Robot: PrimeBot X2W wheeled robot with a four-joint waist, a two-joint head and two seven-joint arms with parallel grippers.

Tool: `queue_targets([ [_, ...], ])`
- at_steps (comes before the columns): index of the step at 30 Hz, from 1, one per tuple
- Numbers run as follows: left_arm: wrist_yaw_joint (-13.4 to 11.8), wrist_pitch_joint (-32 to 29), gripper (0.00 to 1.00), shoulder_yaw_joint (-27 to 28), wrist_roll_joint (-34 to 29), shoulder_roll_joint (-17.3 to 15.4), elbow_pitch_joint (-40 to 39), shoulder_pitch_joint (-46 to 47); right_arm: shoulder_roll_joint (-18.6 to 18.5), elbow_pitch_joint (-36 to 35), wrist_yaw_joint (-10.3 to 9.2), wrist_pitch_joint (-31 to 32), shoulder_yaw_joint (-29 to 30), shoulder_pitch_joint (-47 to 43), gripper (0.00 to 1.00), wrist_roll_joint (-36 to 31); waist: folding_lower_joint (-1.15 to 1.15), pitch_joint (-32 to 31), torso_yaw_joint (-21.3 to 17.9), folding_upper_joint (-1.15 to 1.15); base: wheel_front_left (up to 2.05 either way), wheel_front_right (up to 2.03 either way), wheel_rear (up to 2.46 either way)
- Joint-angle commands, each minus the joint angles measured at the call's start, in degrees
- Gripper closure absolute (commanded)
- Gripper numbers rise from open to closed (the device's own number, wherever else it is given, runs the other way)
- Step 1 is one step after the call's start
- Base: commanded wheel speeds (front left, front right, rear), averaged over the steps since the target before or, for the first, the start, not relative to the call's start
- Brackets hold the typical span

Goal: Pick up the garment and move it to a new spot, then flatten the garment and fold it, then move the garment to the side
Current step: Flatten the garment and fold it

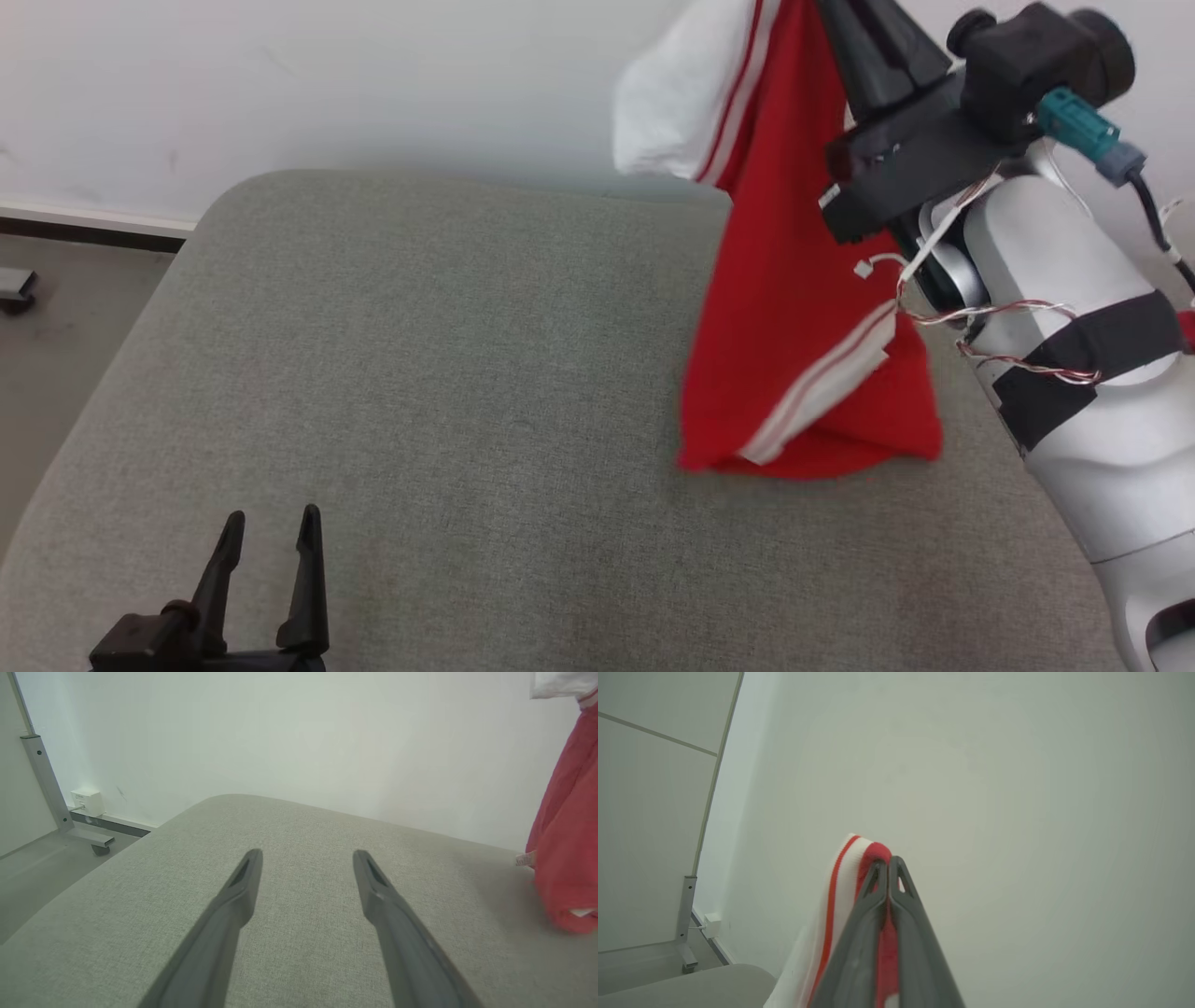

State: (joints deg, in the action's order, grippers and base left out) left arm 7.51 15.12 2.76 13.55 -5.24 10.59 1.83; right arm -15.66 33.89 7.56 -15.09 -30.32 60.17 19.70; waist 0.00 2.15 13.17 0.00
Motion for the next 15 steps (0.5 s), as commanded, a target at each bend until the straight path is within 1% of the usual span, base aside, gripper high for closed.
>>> queue_targets([
  [1,-0.1,0.0,0.00,0.6,0.0,0.2,0.0,0.2,0.4,-0.9,-0.12,-0.1,0.7,0.0,1.00,0.2,0.00,-0.1,-0.1,0.00,0.00,0.00,0.00],
  [6,-0.1,0.0,0.00,1.1,-0.2,0.7,0.0,-0.9,0.3,-2.1,-0.12,-0.1,-0.9,-5.6,1.00,0.7,0.00,-0.7,-1.6,0.00,0.00,0.00,0.00],
  [11,-0.1,0.0,0.00,0.7,0.1,1.1,0.2,-1.1,-0.6,-2.7,-0.12,0.0,-1.9,-14.8,1.00,3.0,0.00,-0.5,-3.6,0.00,0.00,0.00,0.00],
  [15,-0.1,0.0,0.00,0.2,0.0,1.4,0.4,-0.1,0.7,-1.9,-0.12,-0.1,-1.6,-18.9,1.00,5.1,0.00,0.1,-4.2,0.00,0.00,0.00,0.00],
])
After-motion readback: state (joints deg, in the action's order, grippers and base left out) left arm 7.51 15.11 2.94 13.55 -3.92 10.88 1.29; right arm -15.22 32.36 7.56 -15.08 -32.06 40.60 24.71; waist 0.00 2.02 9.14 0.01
